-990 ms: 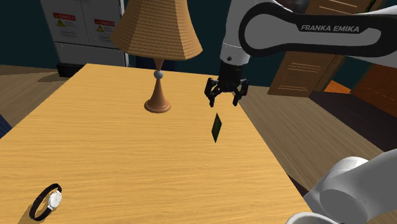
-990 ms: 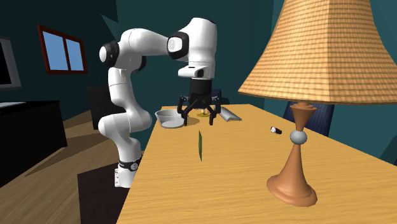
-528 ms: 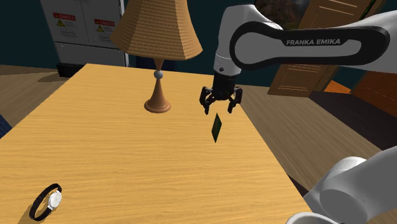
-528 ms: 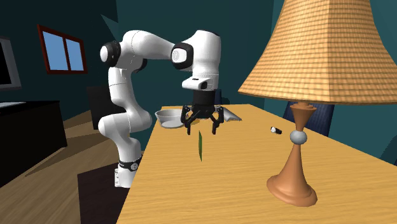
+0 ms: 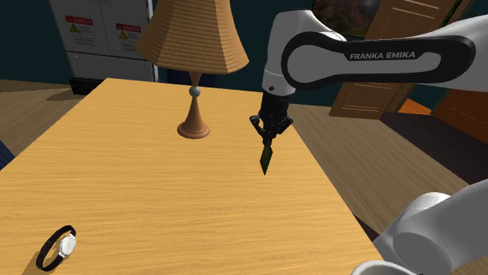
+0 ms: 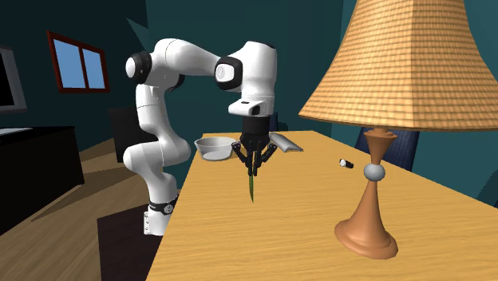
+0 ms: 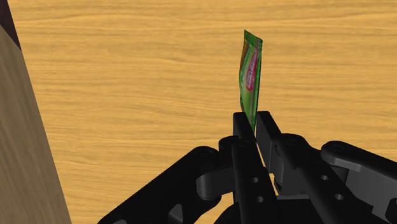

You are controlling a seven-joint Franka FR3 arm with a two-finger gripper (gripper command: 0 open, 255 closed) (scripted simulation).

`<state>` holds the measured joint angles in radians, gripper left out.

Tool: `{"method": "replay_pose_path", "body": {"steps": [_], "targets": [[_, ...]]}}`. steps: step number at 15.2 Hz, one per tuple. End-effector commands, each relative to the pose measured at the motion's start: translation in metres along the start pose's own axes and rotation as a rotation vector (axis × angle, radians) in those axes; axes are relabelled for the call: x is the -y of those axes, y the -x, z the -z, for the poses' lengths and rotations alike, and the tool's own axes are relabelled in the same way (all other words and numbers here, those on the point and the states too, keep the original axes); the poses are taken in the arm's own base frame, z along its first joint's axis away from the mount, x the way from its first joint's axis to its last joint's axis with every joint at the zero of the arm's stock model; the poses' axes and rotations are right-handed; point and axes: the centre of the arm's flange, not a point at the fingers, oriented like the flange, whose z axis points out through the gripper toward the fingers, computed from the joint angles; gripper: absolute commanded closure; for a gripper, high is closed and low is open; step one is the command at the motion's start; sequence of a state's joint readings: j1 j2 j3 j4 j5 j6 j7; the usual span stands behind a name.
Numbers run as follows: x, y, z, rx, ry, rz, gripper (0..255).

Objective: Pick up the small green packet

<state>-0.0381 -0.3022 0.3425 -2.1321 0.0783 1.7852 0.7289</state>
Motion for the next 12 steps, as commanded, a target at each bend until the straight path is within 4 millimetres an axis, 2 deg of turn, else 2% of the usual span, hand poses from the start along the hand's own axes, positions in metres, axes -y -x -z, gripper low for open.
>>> {"method": "replay_pose_path", "body": {"steps": [1, 4, 12], "targets": [[0.0, 0.0, 0.0, 0.0, 0.0, 0.0, 255], [0.001, 0.0, -0.001, 0.0, 0.0, 0.0, 255], [-0.002, 0.001, 0.042, 0.0, 0.0, 0.0, 255]]}}
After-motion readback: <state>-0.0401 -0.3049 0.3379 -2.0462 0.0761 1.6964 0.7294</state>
